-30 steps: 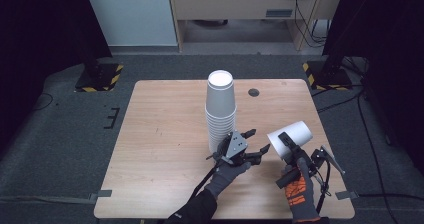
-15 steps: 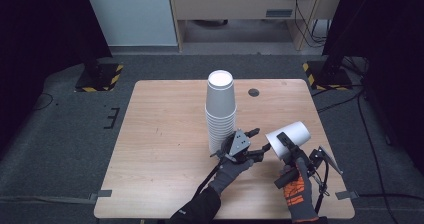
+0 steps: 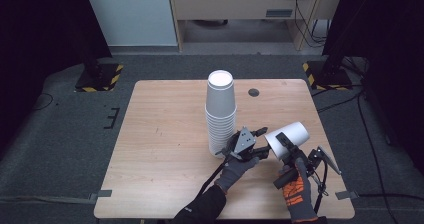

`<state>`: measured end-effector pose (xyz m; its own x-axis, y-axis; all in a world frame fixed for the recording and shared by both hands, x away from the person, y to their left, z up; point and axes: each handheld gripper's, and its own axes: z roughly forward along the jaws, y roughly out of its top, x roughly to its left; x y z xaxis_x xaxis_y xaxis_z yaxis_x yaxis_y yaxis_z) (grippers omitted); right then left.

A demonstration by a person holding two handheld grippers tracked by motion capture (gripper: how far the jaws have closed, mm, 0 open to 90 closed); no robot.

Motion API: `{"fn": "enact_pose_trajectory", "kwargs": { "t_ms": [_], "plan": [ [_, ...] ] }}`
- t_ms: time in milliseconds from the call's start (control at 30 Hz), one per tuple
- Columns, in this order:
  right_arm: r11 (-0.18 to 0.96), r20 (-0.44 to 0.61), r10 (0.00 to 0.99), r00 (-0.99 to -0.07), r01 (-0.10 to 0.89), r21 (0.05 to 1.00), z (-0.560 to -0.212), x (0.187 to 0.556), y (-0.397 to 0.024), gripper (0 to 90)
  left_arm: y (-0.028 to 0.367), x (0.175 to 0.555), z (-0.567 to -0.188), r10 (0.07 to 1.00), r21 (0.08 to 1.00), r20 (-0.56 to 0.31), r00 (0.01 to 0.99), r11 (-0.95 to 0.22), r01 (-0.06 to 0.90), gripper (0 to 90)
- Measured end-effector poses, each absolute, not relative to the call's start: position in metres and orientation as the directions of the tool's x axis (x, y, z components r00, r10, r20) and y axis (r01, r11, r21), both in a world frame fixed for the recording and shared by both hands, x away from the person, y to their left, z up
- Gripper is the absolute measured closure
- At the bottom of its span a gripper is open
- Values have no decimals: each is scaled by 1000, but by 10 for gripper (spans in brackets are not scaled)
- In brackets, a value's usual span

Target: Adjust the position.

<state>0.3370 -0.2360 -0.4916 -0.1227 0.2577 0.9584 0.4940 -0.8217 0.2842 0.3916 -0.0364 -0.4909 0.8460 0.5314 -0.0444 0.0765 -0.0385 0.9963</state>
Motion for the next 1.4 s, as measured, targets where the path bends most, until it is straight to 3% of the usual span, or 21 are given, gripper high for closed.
{"fn": "enact_pose_trajectory", "kwargs": {
  "t_ms": [600,933,1100,1400],
  "plan": [
    [-819,967,226,-122,514,256,-493,337,-235,137,-35,395,-490,533,997,-61,844,-14,81,655],
    [-803,968,220,-123,540,252,-494,338,-231,139,-35,396,-492,542,998,-29,840,-30,54,655],
    [-800,970,215,-116,548,243,-494,338,-230,138,-34,397,-493,550,997,-1,835,-60,41,725],
    [-791,970,211,-122,561,243,-495,339,-227,139,-36,396,-494,547,998,-8,837,-47,40,718]
  ]
}}
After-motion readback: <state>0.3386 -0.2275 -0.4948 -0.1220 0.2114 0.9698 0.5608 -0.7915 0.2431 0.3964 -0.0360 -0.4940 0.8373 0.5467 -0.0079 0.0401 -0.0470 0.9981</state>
